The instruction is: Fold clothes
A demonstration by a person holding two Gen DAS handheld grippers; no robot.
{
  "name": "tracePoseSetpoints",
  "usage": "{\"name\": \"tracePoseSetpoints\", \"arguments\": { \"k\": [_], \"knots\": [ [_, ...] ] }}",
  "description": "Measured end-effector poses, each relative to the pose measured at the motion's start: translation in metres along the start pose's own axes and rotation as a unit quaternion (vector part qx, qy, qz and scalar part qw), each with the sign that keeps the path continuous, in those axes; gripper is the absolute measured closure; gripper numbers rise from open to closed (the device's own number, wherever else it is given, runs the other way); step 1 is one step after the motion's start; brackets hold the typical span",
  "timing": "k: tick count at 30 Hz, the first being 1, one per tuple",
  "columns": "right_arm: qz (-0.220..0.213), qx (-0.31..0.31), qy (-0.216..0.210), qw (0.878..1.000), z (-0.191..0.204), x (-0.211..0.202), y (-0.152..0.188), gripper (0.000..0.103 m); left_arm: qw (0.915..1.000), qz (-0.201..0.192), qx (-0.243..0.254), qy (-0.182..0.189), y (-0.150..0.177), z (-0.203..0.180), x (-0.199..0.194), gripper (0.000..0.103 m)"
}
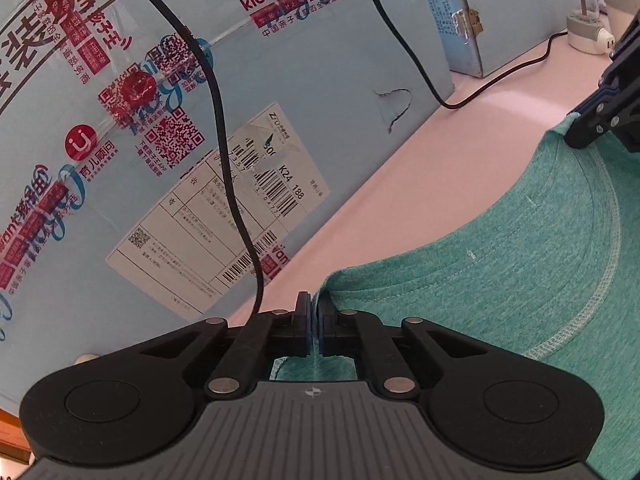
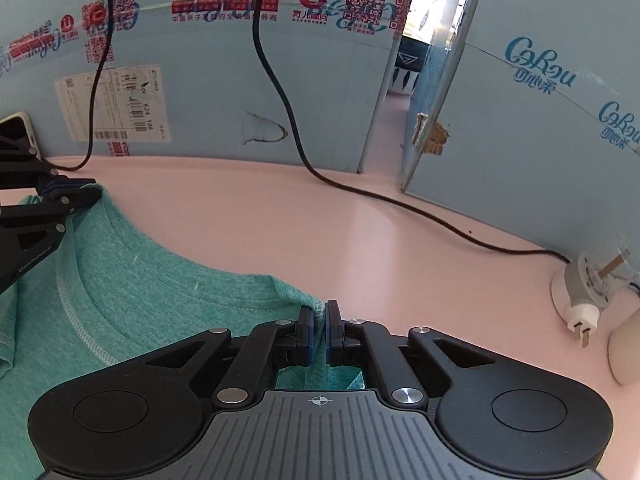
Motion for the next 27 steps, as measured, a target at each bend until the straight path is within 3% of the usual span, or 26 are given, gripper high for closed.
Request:
{"name": "tracePoseSetpoints", "arguments": {
  "k": [4,7,8,9,11,18,21,23,27],
  "knots": [
    [0.007,0.0,0.006,1.0,-0.001,0.017,-0.013,0.097,1.0,0.0,-0.008,-0.005,-0.001,0.003,0.002,0.097],
    [0.014,0.005,0.007,1.0,-0.002,0.017,-0.015,0.091,0.9993,0.0,-0.037,0.001,0.002,0.012,-0.005,0.076],
    [0.012,0.004,0.01,1.0,-0.004,0.015,-0.015,0.08,0.9985,0.002,-0.054,0.006,0.005,0.018,-0.01,0.059],
    [0.01,0.008,0.013,1.0,-0.008,0.012,-0.015,0.057,0.9971,0.003,-0.075,0.015,0.009,0.024,-0.015,0.051],
    [-0.008,0.03,0.009,0.999,-0.018,-0.001,-0.015,0.037,0.9935,0.003,-0.111,0.027,0.019,0.035,-0.031,0.049],
    [-0.068,0.141,-0.071,0.985,-0.066,-0.082,0.006,0.037,0.9836,0.003,-0.18,0.015,0.084,0.061,-0.114,0.024],
    [-0.069,0.154,-0.094,0.981,-0.075,-0.125,0.04,0.037,0.9767,0.023,-0.213,0.005,0.124,0.071,-0.148,0.023],
    [-0.065,0.166,-0.102,0.979,-0.081,-0.152,0.063,0.037,0.9678,0.05,-0.247,-0.002,0.154,0.073,-0.168,0.023],
    [-0.041,0.215,-0.098,0.971,-0.095,-0.204,0.107,0.04,0.941,0.095,-0.325,0.01,0.214,0.063,-0.202,0.023]
  ]
}}
Point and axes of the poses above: each gripper's, at about its wrist camera, not at the fingertips, and x roughly the way its jaws point, z to its left, y to its underside, the point moved 5 cm from there along x, roughly the way its jaws point, and after that the axes turned 8 degrees about x, right-handed, at the moved point
